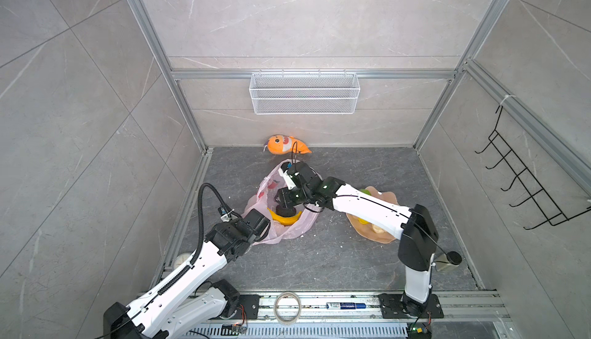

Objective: Take fruits out of the plastic bag
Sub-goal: Pick up the fruit from the plastic bag.

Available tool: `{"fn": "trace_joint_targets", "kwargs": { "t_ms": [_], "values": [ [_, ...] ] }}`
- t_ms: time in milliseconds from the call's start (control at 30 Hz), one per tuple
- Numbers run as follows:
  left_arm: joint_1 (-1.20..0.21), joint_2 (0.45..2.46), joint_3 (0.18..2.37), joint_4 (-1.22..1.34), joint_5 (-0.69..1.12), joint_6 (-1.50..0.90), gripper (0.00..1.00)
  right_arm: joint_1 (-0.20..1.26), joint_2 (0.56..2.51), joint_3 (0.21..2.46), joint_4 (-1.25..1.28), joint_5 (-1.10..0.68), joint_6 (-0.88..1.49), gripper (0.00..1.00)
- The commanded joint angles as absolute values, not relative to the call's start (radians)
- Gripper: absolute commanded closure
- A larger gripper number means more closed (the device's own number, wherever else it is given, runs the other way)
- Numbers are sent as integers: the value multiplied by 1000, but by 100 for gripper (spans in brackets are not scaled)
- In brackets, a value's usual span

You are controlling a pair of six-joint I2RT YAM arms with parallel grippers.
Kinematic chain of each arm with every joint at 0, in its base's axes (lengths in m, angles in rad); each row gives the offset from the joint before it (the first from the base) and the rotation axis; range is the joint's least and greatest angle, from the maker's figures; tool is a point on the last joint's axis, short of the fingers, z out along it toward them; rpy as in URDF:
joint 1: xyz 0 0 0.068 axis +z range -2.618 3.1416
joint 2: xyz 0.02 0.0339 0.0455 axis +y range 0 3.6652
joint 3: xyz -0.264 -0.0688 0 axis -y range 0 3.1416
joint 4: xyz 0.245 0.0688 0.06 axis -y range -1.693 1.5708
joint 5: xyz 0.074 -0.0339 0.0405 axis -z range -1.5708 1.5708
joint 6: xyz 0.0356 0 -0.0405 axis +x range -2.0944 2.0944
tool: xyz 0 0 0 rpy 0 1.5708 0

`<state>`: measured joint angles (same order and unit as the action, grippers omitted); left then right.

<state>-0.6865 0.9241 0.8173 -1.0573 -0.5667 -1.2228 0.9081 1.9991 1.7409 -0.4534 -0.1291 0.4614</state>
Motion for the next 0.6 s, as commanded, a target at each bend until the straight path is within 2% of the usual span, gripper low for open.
{"fn": "trace_joint_targets", "kwargs": {
  "t_ms": [0,200,467,567],
  "values": [
    [-683,907,808,-1085,-578,-1256,100,910,2095,1815,-459,-176,468,56],
    [-683,916,798,-1046,-571,-1248,100,909,2178,1890,-545,-121,401,56],
    [-683,937,764,-944,-548,-1195,100,908,2254,1942,-605,-28,347,48],
    [-684,944,765,-925,-552,-1181,100,908,2269,1953,-619,1,333,42]
  ]
}}
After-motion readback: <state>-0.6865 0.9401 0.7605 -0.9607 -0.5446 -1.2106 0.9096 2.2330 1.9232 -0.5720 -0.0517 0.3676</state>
